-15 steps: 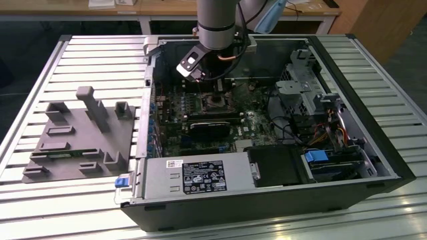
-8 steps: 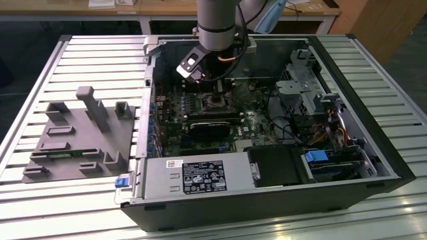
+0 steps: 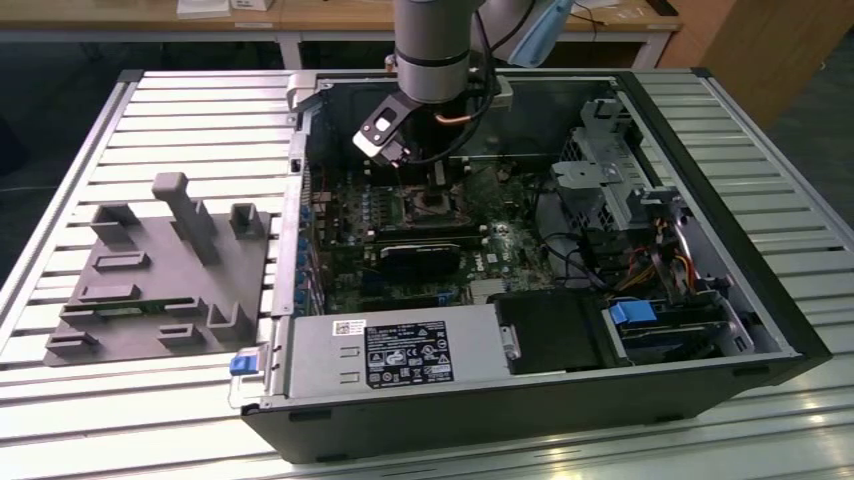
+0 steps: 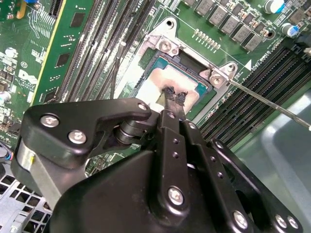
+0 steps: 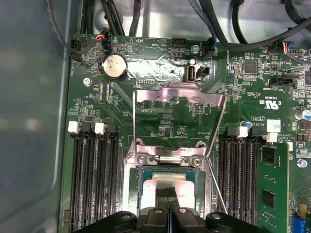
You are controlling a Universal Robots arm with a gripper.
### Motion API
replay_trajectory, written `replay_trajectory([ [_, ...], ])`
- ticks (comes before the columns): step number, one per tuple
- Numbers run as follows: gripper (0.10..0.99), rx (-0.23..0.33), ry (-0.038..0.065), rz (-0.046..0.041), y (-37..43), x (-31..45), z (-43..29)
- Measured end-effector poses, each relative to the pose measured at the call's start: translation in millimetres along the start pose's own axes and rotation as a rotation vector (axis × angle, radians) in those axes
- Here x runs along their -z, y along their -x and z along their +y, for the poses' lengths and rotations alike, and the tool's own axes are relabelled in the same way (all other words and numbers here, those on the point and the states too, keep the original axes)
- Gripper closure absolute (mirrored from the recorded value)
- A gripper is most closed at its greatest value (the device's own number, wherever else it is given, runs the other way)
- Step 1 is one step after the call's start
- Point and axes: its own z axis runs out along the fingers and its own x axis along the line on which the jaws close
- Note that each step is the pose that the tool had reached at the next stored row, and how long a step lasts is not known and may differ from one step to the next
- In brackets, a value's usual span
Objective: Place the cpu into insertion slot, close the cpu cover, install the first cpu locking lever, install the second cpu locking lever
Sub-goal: 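Place the cpu into insertion slot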
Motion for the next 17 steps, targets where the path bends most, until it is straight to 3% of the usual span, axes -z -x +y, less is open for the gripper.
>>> replay_trajectory([
  [6,0.984,0.0,0.001,0.0009,0.0,4.3,0.4],
  [10,0.984,0.0,0.001,0.0004,0.4,15.2,1.0],
  [17,0.984,0.0,0.003,0.0002,1.2,41.0,2.6],
])
